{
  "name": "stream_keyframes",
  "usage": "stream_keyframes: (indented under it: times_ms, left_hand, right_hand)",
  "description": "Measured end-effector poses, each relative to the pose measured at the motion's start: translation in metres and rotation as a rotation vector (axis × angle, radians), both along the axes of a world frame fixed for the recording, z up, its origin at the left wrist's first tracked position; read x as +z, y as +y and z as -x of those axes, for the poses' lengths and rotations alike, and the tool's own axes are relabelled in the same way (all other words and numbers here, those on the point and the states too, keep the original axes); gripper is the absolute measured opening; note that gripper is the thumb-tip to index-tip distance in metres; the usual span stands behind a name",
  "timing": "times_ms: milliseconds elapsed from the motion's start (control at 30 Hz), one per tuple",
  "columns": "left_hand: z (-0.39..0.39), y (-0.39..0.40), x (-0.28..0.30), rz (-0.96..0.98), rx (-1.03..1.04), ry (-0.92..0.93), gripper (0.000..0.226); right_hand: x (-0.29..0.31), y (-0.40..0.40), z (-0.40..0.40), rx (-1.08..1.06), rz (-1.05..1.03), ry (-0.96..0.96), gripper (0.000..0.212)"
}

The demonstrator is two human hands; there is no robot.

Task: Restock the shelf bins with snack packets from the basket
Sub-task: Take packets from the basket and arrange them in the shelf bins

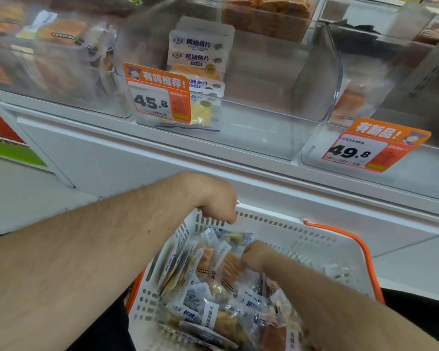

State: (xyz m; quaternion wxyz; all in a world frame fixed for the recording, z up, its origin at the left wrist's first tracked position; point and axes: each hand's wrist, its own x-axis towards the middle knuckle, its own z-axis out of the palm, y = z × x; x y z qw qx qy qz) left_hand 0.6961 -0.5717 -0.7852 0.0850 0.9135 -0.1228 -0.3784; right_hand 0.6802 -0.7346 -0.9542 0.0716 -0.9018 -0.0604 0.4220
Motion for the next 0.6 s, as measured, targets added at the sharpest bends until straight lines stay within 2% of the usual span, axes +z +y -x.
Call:
stream_keyframes:
  times_ms: [167,233,300,400,500,600]
  left_hand:
    - [-0.004,0.004,-0.003,0.036,0.022,0.003,0.03]
    - [-0.009,0.006,-0.006,0.059,0.049,-0.006,0.027]
    - [-0.011,0.007,-0.006,0.105,0.083,-0.054,0.029]
    - [-0.009,0.002,0.001,0.266,0.17,-0.08,0.04]
    - [-0.005,-0.008,0.007,0.477,0.252,-0.026,0.026]
    - [-0.005,-0.018,0.02,0.67,0.345,-0.056,0.016]
  right_hand:
    - [0.078,-0.023,-0.026,0.111,0.005,-0.034,0.019]
    - [0.109,-0.034,-0.03,0.101,-0.078,-0.061,0.007]
    - [0.134,-0.047,-0.032,0.026,-0.208,-0.071,0.015]
    - [0.166,-0.061,-0.031,-0.045,-0.362,-0.084,0.017]
    - [0.193,-0.069,-0.024,-0.092,-0.483,-0.112,0.017]
    - [0.213,-0.078,-0.016,-0.178,-0.592,-0.11,0.025]
